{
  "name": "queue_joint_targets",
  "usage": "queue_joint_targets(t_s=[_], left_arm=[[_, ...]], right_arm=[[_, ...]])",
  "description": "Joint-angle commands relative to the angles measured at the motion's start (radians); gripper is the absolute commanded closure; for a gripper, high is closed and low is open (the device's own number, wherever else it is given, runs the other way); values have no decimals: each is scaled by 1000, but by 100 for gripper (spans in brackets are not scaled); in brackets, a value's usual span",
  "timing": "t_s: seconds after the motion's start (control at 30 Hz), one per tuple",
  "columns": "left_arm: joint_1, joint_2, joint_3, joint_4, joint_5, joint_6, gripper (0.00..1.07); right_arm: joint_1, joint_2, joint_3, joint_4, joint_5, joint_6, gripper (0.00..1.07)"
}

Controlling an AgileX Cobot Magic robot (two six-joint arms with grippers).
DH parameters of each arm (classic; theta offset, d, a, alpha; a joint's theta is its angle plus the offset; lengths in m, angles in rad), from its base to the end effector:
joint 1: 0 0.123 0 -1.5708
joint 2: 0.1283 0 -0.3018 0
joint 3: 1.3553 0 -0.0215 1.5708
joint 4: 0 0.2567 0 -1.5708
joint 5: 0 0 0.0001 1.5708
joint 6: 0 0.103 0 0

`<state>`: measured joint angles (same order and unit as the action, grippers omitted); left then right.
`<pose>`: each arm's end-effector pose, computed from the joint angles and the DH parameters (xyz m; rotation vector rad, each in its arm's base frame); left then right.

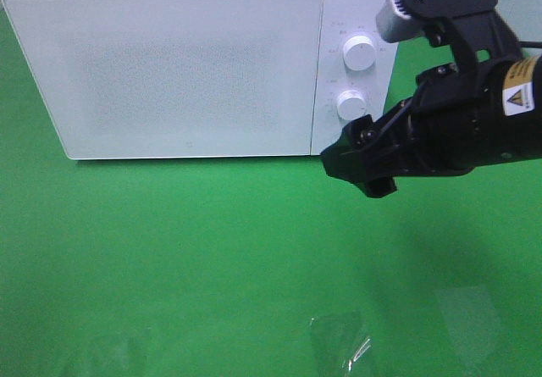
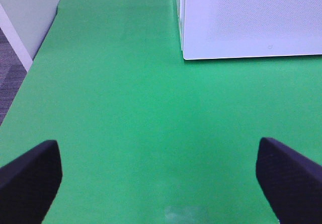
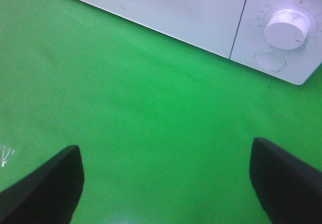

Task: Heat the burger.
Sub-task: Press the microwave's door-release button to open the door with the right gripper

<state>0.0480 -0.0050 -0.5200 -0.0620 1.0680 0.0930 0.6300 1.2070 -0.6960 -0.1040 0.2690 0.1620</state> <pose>-0.0092 -0.0060 0.2799 0.0496 2.0245 0.0152 0.2050 0.1460 0.2648 -0.6261 2.1966 0.3346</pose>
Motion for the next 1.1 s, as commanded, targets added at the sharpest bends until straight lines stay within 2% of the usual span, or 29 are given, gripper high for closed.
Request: queue_joint_targets(t_s=[0.03, 0.53, 0.7, 0.83, 0.87, 0.93, 0.97, 1.07, 1.1], left_arm=[[4, -18, 3, 2, 3, 0, 9], [4, -18, 3, 2, 3, 0, 9], [4, -18, 3, 2, 3, 0, 9], [4, -18, 3, 2, 3, 0, 9], [4, -18, 3, 2, 3, 0, 9], [4, -18, 3, 2, 3, 0, 9], [4, -18, 3, 2, 3, 0, 9], [4, -18, 3, 2, 3, 0, 9], [4, -18, 3, 2, 3, 0, 9]], right_arm=[[-3, -86, -16, -33, 166, -11, 25], [-3, -308, -12, -45, 514, 3, 31], [-3, -368, -4, -50, 543, 9, 31], [-3, -541, 40, -80, 557, 9, 31], [-3, -541, 40, -80, 557, 9, 31], [-26, -592, 57, -76, 572, 10, 31], [-77, -636, 66, -72, 597, 11, 31], [-102, -653, 67, -72, 611, 11, 31], [-164, -702, 71, -72, 631, 8, 31]])
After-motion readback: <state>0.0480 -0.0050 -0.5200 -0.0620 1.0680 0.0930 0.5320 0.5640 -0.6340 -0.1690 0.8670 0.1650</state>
